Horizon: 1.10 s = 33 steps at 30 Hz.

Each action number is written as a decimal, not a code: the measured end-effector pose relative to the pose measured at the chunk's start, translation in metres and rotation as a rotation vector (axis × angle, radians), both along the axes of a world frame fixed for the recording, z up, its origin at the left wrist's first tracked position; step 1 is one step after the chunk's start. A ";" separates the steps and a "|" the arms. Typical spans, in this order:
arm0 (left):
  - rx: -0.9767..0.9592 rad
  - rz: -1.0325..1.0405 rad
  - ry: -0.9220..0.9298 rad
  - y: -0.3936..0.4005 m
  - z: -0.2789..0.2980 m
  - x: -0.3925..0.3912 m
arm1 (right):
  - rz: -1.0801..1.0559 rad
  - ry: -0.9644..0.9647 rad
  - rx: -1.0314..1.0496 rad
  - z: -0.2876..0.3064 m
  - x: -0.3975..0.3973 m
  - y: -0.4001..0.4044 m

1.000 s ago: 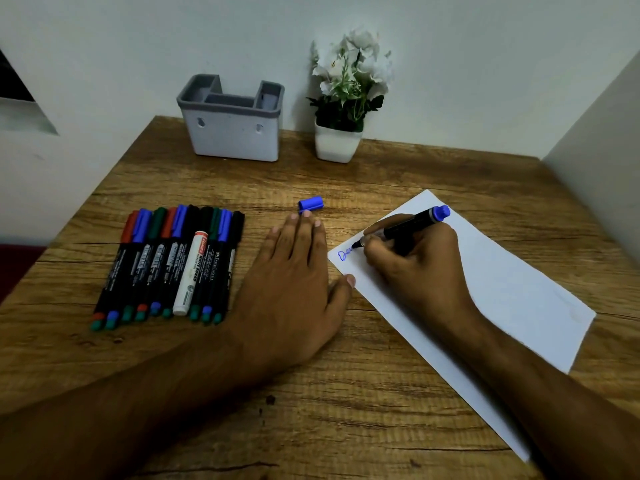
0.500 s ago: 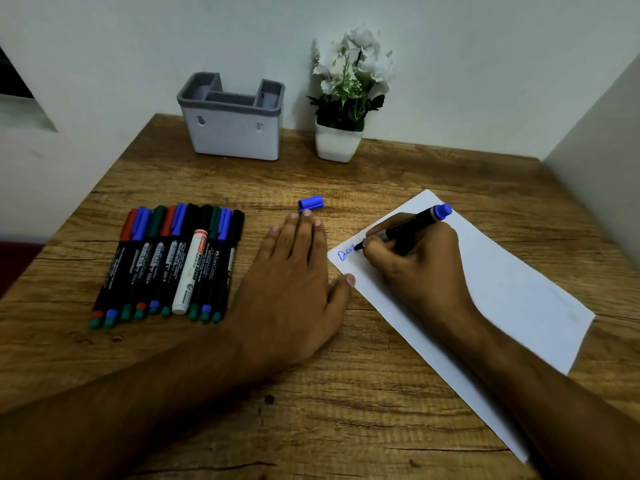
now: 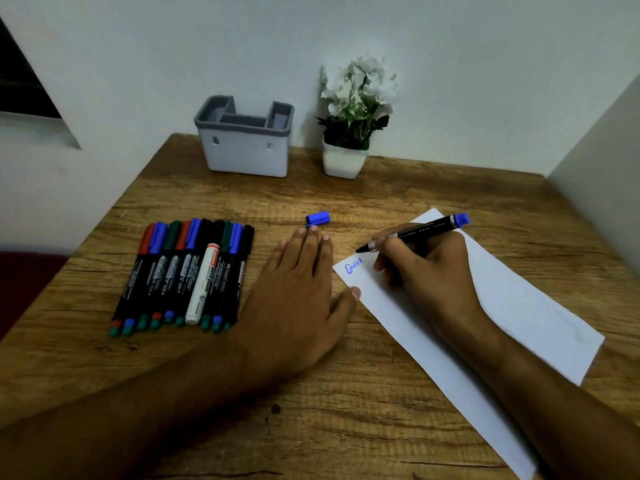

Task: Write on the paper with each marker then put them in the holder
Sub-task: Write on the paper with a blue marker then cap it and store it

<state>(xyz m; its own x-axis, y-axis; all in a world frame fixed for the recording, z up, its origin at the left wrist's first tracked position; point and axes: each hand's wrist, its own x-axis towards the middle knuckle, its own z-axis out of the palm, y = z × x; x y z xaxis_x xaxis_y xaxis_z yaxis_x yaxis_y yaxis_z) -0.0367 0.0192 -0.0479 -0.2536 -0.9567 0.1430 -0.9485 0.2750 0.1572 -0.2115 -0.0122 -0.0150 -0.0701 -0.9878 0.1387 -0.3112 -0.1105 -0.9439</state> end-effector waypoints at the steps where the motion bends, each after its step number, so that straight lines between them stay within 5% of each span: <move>1: 0.009 -0.005 0.019 0.001 0.003 0.001 | 0.018 -0.006 0.008 0.004 -0.001 -0.001; 10: -0.158 0.029 0.137 -0.047 0.039 0.003 | 0.029 -0.089 -0.043 0.026 -0.005 -0.016; 17: -0.111 0.065 0.109 -0.086 0.034 -0.003 | 0.052 -0.126 -0.054 0.022 -0.010 -0.016; 19: -0.071 0.119 0.285 -0.086 0.037 -0.003 | 0.076 -0.166 -0.073 0.022 -0.014 -0.015; 23: 0.412 0.354 1.324 -0.078 0.060 0.000 | 0.131 -0.174 -0.208 0.020 -0.018 -0.013; 25: 0.575 0.420 1.619 -0.074 0.067 0.001 | 0.169 -0.170 -0.239 0.020 -0.017 -0.010; 33: 0.631 0.440 1.731 -0.067 0.067 -0.005 | 0.242 -0.129 -0.243 0.017 -0.009 -0.008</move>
<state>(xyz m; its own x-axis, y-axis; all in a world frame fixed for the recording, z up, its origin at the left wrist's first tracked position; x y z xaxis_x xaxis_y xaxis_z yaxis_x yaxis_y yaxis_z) -0.0414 -0.0480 0.0190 0.0088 -0.9115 -0.4113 0.3651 -0.3800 0.8499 -0.2206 -0.0204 0.0020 0.1290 -0.9175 0.3764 -0.1286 -0.3918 -0.9110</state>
